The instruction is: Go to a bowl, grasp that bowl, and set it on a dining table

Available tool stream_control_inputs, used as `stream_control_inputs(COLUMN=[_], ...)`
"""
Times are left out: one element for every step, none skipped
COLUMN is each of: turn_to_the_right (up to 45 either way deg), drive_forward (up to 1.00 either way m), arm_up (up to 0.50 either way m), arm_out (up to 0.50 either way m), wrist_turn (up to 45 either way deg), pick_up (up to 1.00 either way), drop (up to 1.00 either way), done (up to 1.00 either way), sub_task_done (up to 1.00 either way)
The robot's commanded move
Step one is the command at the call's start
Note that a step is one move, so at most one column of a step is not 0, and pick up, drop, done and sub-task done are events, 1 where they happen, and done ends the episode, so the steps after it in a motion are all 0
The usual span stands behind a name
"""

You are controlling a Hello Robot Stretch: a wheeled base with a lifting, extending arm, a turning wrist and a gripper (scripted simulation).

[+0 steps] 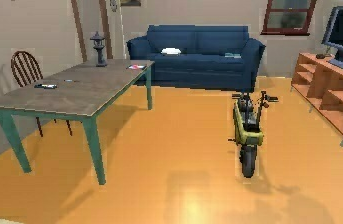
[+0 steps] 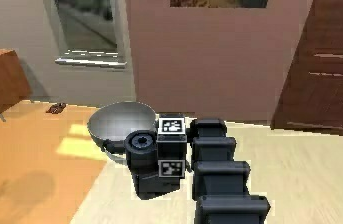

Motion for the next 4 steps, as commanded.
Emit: stream_control_inputs(turn_to_the_right=[0.0, 0.0, 6.0, 0.0], drive_forward=[1.00, 1.00, 0.00, 0.05], arm_up=[0.00, 0.00, 0.00, 0.00], arm_out=[0.00, 0.00, 0.00, 0.00], wrist_turn=[0.0, 0.0, 0.0, 0.0], pick_up=[0.00, 0.00, 0.00, 0.00], drop=[0.00, 0.00, 0.00, 0.00], done=[0.00, 0.00, 0.00, 0.00], sub_task_done=[0.00, 0.00, 0.00, 0.00])
